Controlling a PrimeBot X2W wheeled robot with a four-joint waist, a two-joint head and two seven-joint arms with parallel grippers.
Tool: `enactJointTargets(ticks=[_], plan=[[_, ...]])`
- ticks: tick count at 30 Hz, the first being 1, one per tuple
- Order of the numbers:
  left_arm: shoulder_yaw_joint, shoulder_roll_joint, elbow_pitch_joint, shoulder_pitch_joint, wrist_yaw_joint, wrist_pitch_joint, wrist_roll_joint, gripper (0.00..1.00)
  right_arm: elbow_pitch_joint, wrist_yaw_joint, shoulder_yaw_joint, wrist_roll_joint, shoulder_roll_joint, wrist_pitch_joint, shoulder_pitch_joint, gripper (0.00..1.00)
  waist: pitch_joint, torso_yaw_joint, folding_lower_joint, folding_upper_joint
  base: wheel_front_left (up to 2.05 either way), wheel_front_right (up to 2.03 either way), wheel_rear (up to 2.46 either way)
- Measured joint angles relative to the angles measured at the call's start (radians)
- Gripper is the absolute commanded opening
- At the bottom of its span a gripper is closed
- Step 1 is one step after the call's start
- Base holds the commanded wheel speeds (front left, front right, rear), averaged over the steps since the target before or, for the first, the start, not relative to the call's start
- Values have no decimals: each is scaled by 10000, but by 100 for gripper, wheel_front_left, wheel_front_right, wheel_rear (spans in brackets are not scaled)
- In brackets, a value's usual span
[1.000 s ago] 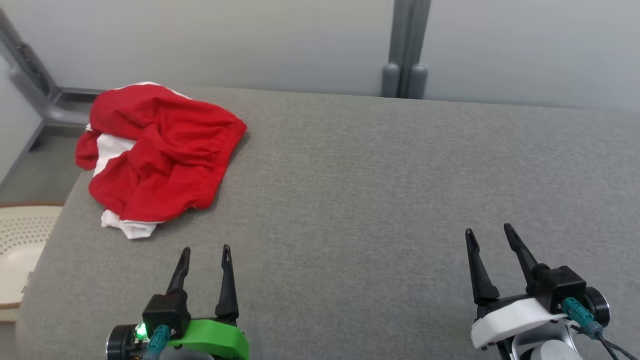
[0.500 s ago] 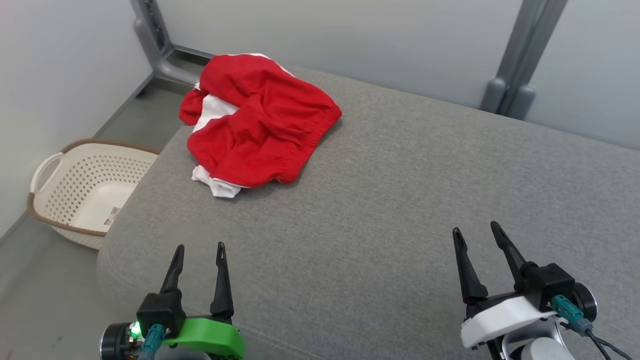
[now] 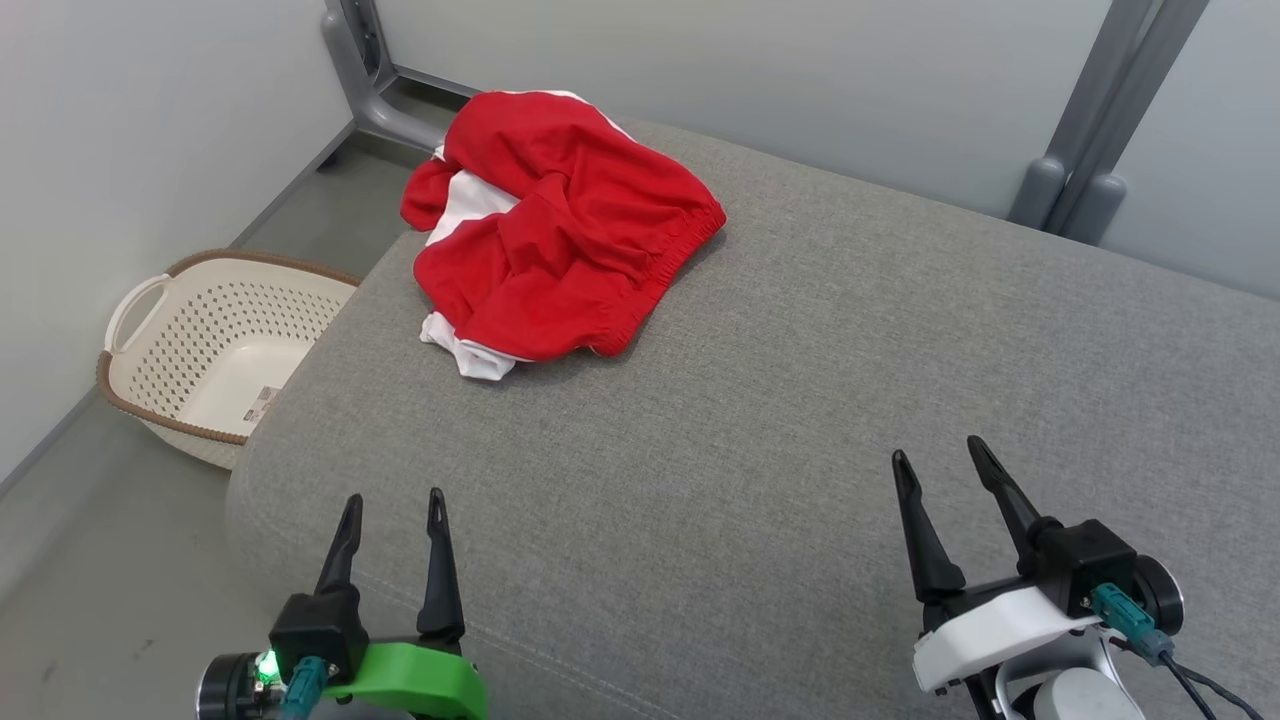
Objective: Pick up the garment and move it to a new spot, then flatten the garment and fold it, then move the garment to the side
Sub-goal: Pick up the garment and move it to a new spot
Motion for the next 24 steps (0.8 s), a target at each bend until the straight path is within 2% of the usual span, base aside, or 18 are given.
enactJointTargets(ticks=[4,9,14,19,24], plan=[[280,161,199,-123,-192,2,313,100,-58,0,-82,-19,-6,-2,66,100,9,-21,0,0,0,0,0],[1164,1116,-255,-1806,-508,0,541,100,-176,2,-155,-357,2,-2,-37,100,155,-285,0,0,0,0,0],[1417,2134,-270,-4080,-1045,0,890,100,-313,2,-249,-665,10,-2,-416,100,510,-749,0,0,0,0,0],[1327,2941,719,-6625,-1609,955,1014,100,-495,4,-328,-1047,6,-2,-887,100,1122,-1401,0,0,0,0,0],[1034,3244,2213,-8592,-2038,1871,865,100,-704,4,-366,-1275,4,-2,-1409,100,1944,-2068,0,0,0,0,0]])
